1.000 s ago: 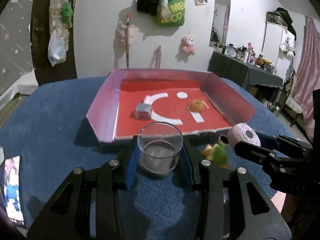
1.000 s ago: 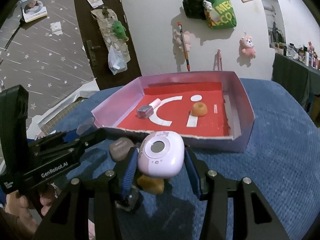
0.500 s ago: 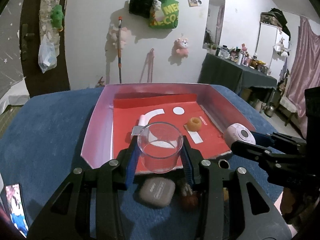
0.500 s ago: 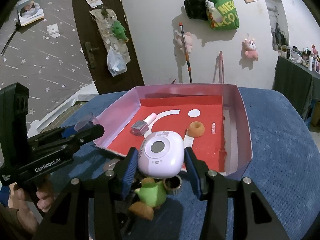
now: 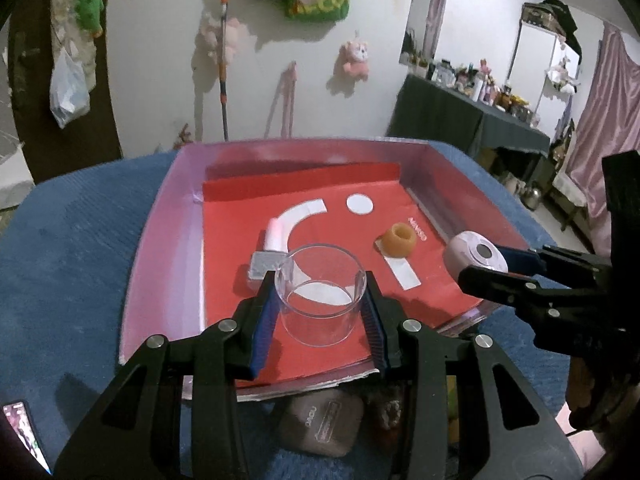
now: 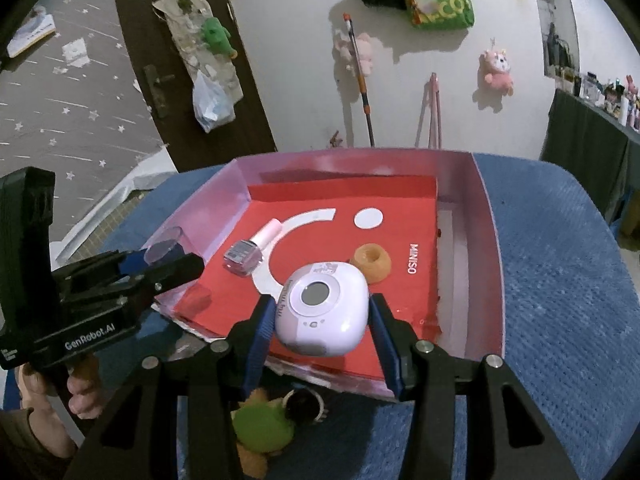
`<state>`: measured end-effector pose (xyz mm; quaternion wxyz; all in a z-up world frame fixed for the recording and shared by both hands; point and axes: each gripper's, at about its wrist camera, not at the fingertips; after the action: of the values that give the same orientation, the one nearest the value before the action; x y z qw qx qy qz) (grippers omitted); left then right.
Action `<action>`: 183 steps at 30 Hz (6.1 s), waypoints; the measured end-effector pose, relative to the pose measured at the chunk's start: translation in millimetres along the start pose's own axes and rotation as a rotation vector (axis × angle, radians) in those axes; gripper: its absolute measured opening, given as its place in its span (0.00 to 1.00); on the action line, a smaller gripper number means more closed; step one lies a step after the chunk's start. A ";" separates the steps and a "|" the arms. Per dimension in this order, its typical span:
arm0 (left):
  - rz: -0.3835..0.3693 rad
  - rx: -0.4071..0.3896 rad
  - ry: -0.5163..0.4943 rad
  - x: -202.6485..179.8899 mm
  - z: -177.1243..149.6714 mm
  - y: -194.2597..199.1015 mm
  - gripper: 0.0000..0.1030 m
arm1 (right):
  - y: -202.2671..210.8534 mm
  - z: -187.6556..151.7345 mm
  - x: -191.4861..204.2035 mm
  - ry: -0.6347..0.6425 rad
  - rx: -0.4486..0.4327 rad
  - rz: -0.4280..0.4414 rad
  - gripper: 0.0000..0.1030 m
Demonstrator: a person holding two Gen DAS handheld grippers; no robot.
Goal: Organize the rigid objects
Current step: 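Carry the cup and the speaker over the box and lower them, then open both grippers to release the cup and speaker, then withdraw, then move both tools back out of the box toward the objects on the cloth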
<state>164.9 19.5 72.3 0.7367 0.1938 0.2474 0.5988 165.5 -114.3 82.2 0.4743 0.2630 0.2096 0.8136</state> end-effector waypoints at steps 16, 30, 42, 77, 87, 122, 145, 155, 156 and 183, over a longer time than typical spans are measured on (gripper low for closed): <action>-0.052 0.205 0.069 19.5 -10.7 -62.0 0.36 | -52.1 -1.0 -10.8 0.000 0.164 -0.037 0.49; -0.001 0.175 0.055 24.2 -0.6 -81.2 0.36 | -77.2 6.2 -14.7 -0.006 0.164 -0.065 0.49; 0.014 0.176 0.068 28.5 3.7 -87.1 0.36 | -89.1 13.8 -17.3 -0.022 0.146 -0.088 0.49; 0.045 0.156 0.073 29.5 2.6 -77.5 0.61 | -86.2 17.3 -18.6 -0.035 0.124 -0.077 0.61; 0.087 0.132 0.077 32.2 2.3 -64.9 0.64 | -72.1 17.7 -13.7 -0.029 0.090 -0.059 0.70; 0.038 0.020 0.063 16.2 -8.5 -7.9 1.00 | 15.9 13.8 6.8 -0.054 -0.092 0.069 1.00; 0.030 -0.110 0.063 -1.4 -32.3 58.2 1.00 | 70.6 -9.5 33.9 -0.009 -0.191 0.064 1.00; 0.041 -0.133 0.039 -15.3 -52.2 75.1 1.00 | 83.9 -32.7 46.8 0.024 -0.188 0.072 1.00; 0.042 -0.133 0.039 -15.9 -53.8 75.9 1.00 | 86.2 -35.1 49.3 0.034 -0.194 0.065 1.00; 0.071 -0.050 0.066 -20.3 -105.2 73.1 1.00 | 78.2 -93.7 49.3 0.030 -0.151 0.019 1.00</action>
<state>41.4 13.7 33.0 0.7112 0.1643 0.2494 0.6364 34.8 -115.6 67.2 0.4820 0.2161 0.1521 0.8354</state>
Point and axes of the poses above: each gripper's, at about its wrist camera, not at the fingertips, and y roughly against the way its jaws point, x to its left, z to its top, and after that the axes turned 7 degrees about -x, right-handed
